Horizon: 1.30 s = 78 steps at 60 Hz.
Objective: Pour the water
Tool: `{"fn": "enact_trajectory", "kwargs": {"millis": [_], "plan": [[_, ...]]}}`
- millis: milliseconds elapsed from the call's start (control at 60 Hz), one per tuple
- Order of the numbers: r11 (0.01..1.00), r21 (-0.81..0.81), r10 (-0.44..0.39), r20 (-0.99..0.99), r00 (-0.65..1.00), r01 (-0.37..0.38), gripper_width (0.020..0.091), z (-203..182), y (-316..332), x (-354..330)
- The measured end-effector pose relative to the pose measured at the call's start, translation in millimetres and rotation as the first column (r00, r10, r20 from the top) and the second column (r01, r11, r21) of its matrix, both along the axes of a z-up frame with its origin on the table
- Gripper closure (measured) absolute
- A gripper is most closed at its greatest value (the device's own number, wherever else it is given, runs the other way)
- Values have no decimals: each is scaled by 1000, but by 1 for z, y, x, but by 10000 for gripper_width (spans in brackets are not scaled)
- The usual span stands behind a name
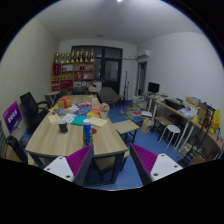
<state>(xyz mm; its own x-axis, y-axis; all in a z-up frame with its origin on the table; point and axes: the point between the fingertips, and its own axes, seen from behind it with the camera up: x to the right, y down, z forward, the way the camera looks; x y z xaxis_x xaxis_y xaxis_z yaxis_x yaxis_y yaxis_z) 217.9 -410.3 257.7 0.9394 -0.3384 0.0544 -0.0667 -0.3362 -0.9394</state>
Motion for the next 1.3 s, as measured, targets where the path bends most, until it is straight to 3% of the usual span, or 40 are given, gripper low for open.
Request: {"fn": "enact_trajectory", "kwargs": {"millis": [150, 183, 333, 567, 767, 1050, 1083, 1150, 1300], "plan": [[1000, 19, -25, 27, 999, 25, 283, 8, 2, 9], [999, 27, -29, 32, 999, 28, 282, 14, -5, -15], [996, 86, 19, 27, 999, -21, 281, 4, 23, -22], [987, 121, 112, -9, 994, -110, 283, -72, 126, -26], [970, 163, 189, -42, 981, -180, 285, -130, 258, -49], [956, 193, 230, -35, 973, -219, 284, -172, 358, -47], [956, 191, 231, -28, 973, -222, 294, -175, 365, -46], [961, 157, 234, -17, 972, -228, 532, -189, 373, -46], [962, 189, 205, -16, 979, -199, 549, -188, 382, -46]]}}
